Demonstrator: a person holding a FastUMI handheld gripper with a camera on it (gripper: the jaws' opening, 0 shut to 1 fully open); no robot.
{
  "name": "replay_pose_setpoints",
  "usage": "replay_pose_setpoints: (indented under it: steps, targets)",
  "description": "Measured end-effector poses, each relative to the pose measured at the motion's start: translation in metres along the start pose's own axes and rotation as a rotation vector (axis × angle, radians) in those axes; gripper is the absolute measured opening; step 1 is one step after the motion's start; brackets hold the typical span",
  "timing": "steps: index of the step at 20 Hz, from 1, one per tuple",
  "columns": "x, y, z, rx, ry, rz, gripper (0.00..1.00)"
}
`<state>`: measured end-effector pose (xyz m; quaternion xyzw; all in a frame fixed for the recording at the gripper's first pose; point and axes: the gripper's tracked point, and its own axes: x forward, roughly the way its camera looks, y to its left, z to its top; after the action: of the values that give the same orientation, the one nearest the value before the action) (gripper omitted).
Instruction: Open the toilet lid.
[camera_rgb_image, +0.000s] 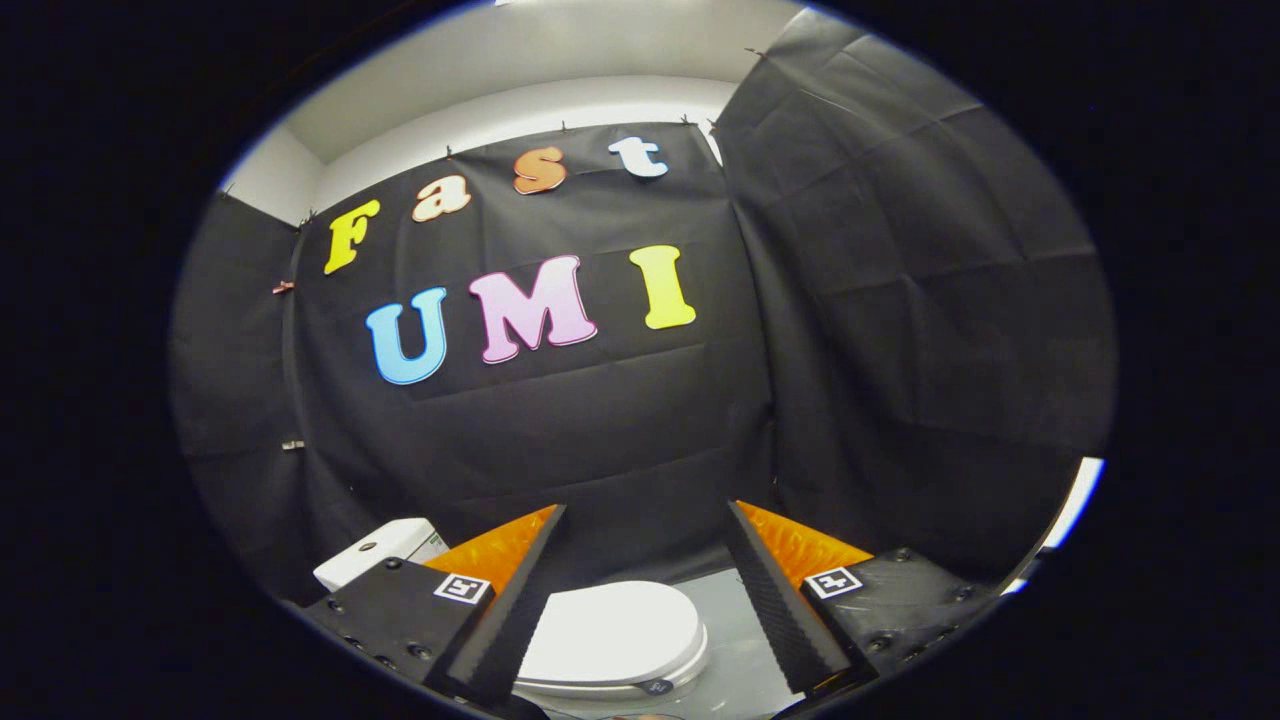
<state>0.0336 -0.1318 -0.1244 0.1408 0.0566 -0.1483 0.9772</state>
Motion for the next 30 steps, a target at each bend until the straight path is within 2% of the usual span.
replay_pose_setpoints:
  steps: [8,13,17,23,30]
  targets:
    - [0.042,-0.05,-0.104,0.201,0.173,-0.065,0.98]
    - [0.07,-0.066,-0.185,0.243,0.315,-0.101,0.99]
    - [0.084,-0.067,-0.237,0.303,0.409,-0.094,0.98]
    - [0.086,-0.074,-0.325,0.436,0.511,-0.122,0.98]
    - [0.072,-0.083,-0.393,0.617,0.59,-0.158,0.97]
